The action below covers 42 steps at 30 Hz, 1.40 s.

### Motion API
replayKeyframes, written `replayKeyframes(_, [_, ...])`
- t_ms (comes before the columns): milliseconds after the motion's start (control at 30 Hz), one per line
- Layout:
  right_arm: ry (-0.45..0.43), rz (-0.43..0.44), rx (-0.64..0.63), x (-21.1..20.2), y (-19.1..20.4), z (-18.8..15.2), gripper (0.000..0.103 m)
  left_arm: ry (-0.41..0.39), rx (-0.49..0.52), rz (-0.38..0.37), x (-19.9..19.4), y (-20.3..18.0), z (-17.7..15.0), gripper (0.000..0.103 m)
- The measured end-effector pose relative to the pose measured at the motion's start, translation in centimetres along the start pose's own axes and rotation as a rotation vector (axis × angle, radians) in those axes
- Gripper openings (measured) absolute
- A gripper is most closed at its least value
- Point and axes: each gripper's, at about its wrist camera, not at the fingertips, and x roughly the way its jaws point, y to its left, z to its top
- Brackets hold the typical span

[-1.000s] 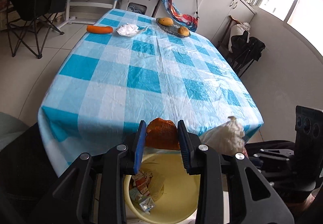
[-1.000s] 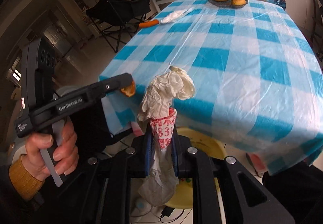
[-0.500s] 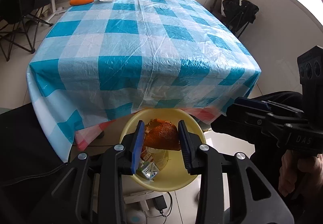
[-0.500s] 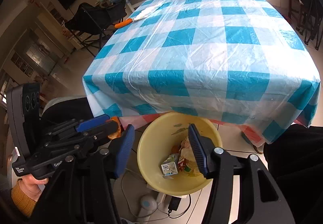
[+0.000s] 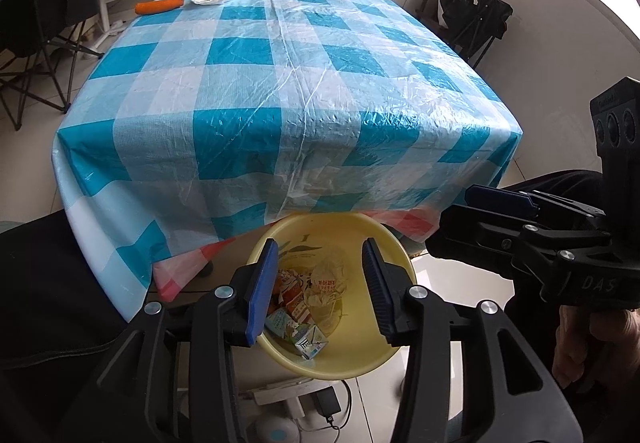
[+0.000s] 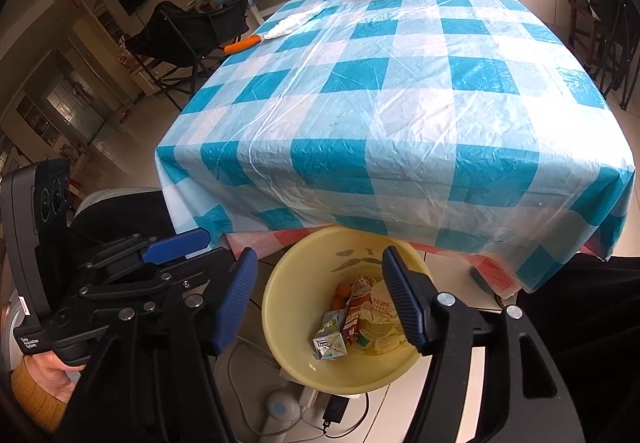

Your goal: Collect trash

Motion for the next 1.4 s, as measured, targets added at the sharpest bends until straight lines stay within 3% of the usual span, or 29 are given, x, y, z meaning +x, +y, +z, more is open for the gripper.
replayKeyframes(267, [-0.011,-0.001,0.0,-0.2,-0.1,0.1,0.065,-0.021,0.028,0.027,-0.4,-0.3,0.0,0.045])
replayKeyframes(367, [-0.029,0.028,0.028,-0.4,-0.9,1.5,0.069,-0.029,0.028,0.043,-0.5,-0.2,-0.1,0.051])
replayKeyframes(633, [-0.13,-0.17,-0.027,1.1,-4.7,13.9,0.092,-0.028,0.0,0.075,0.0,0.6,-0.3,0.061])
replayKeyframes(767, [-0.087,-0.24,-0.041,5.0,-7.0,19.5,0.093,-0.025,0.006,0.091,0.5,0.4,-0.2,0.067])
replayKeyframes(933, [-0.064,-0.28,-0.061,8.8,-8.9,23.4,0.093,-0.032,0.042,0.118,0.9,-0.3,-0.3,0.075])
replayKeyframes(1200, [-0.046,-0.375,-0.103,11.8,-10.0,24.5,0.096,-0.043,0.132,0.147,1.3,-1.5,-0.3,0.077])
replayKeyframes(1400, [-0.049,-0.376,-0.08,11.9,-10.2,24.5,0.097,-0.057,0.144,0.149,1.2,-1.6,-0.1,0.079])
